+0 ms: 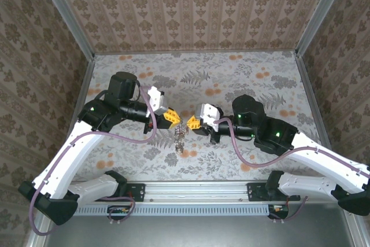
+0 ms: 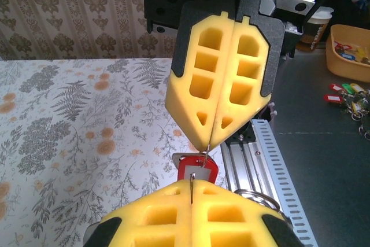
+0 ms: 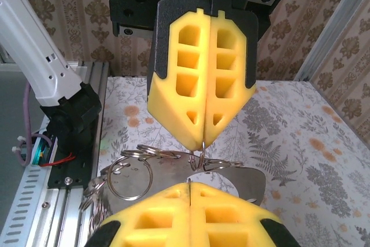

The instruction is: Put the keys on the keyring

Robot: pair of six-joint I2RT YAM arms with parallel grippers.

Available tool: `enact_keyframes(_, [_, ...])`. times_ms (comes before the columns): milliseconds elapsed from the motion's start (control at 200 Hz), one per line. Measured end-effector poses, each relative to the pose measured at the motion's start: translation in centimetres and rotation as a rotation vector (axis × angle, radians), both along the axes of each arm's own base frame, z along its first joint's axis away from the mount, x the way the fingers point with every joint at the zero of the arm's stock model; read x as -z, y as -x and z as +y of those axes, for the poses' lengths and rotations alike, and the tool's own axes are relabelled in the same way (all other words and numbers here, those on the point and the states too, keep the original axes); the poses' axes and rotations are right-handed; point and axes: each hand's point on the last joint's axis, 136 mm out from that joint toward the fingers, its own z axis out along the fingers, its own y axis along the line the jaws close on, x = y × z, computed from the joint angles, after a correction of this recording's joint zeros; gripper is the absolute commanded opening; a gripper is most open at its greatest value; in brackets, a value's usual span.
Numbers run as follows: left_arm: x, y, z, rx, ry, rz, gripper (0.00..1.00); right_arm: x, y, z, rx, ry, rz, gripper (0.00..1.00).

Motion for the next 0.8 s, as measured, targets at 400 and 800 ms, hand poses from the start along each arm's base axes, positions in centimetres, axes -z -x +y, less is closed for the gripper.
enact_keyframes(400, [-0.02, 0.01, 0.02, -0.001, 0.000, -0.001, 0.00, 0.37, -0.60, 0.81, 0.007, -0.011, 0.007, 0.00])
enact_keyframes(800, [0.00, -0.06, 0.03, -0.004, -0.001, -0.002, 0.00, 0.53, -0.79, 0.69, 0.022, -0.004, 0.009, 0.00])
